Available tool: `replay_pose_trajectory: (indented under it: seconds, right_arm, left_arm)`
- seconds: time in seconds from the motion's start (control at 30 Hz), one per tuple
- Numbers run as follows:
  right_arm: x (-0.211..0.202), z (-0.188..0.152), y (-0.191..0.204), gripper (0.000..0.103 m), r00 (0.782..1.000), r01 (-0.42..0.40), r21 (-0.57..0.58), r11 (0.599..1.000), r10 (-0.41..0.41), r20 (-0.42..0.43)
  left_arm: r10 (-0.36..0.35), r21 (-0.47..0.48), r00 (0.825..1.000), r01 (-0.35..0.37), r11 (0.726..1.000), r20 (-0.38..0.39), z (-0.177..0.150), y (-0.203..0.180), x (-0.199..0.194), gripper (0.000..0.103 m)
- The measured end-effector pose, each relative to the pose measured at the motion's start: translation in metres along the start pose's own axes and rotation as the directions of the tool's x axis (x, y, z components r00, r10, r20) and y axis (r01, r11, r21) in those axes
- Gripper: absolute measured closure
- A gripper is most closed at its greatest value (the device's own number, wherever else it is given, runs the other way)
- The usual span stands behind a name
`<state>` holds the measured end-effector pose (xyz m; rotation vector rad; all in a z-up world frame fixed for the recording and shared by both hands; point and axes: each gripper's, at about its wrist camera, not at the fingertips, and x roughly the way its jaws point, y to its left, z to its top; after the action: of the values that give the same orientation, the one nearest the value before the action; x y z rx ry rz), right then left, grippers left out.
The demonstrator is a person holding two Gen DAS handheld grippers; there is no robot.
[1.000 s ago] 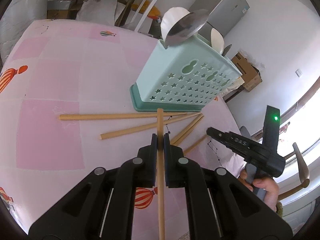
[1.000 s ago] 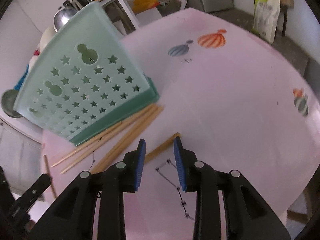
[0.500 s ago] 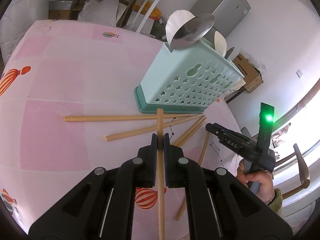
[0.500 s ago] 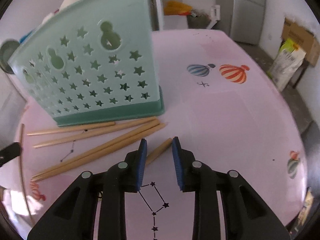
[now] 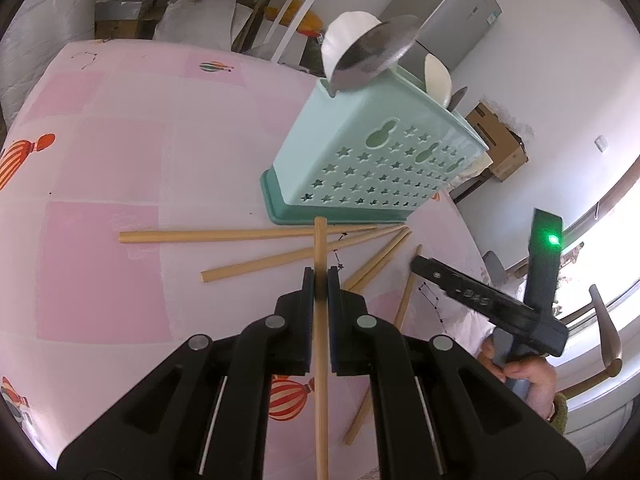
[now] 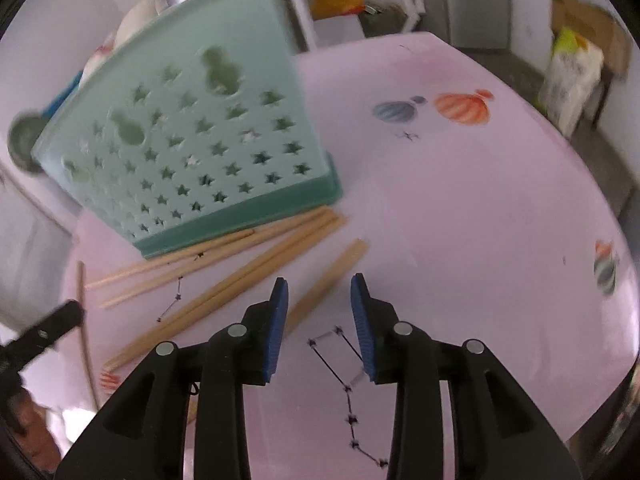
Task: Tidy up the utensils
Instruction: 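Grasp another wooden chopstick with the right gripper while the left lifts its chopstick, then insert the chopstick into the green holder with the left gripper while the right carries its chopstick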
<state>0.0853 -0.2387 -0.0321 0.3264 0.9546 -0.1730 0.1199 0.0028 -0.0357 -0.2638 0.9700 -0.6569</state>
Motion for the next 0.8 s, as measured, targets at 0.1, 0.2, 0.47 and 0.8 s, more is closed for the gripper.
replay_pose_trajectory:
  seconds: [0.1,0.2,0.47,0.8]
  right_arm:
    - [0.003,0.0,0.009,0.077,0.999,0.052,-0.117,0.992,-0.051,0.015]
    - [-0.004,-0.003,0.001,0.085,1.0,0.016,-0.124,0.992,-0.017,-0.003]
    - [-0.001,0.004,-0.018,0.095,0.995,-0.096,-0.069,0.993,0.094,-0.034]
    - [-0.057,0.009,-0.045,0.097,0.95,-0.292,0.047,0.955,0.285,0.125]
  left_arm:
    - [-0.001,0.001,1.0,0.001,1.0,0.002,0.0,-0.003,-0.001,0.098]
    - [-0.001,0.013,1.0,0.0,1.0,0.006,0.0,-0.007,-0.003,0.098]
    - [0.004,0.036,1.0,-0.004,0.999,0.002,0.002,-0.017,-0.003,0.098]
    - [-0.018,0.099,0.998,0.012,0.995,0.063,0.013,-0.046,-0.026,0.098]
